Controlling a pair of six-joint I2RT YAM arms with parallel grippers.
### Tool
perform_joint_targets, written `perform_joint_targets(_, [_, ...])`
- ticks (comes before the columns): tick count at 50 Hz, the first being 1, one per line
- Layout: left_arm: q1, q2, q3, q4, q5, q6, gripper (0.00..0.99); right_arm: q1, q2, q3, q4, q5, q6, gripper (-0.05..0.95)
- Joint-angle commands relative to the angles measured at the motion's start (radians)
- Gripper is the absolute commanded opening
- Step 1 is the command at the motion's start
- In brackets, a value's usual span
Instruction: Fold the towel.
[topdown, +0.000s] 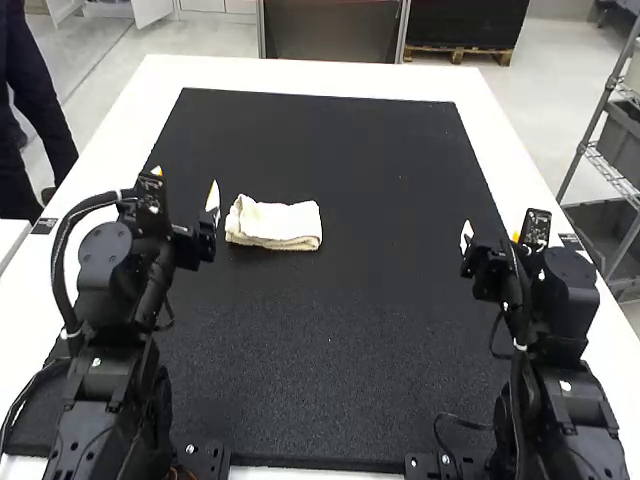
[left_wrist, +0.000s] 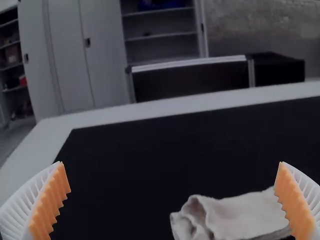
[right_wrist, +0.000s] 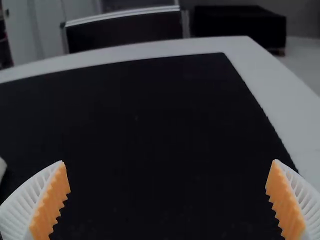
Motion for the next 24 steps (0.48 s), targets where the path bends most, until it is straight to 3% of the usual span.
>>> perform_joint_targets(1, [0.0,-0.009,-0.004,-0.055,-0.004,0.044,0.964,-0.015,-0.008,-0.006,-0.004,-0.006,-0.013,0.91])
perform_joint_targets(24, [0.0,-0.009,-0.004,-0.08,-0.008,0.091,0.964,-0.015,-0.008,-0.006,-0.004,-0.001,-0.013,0.91])
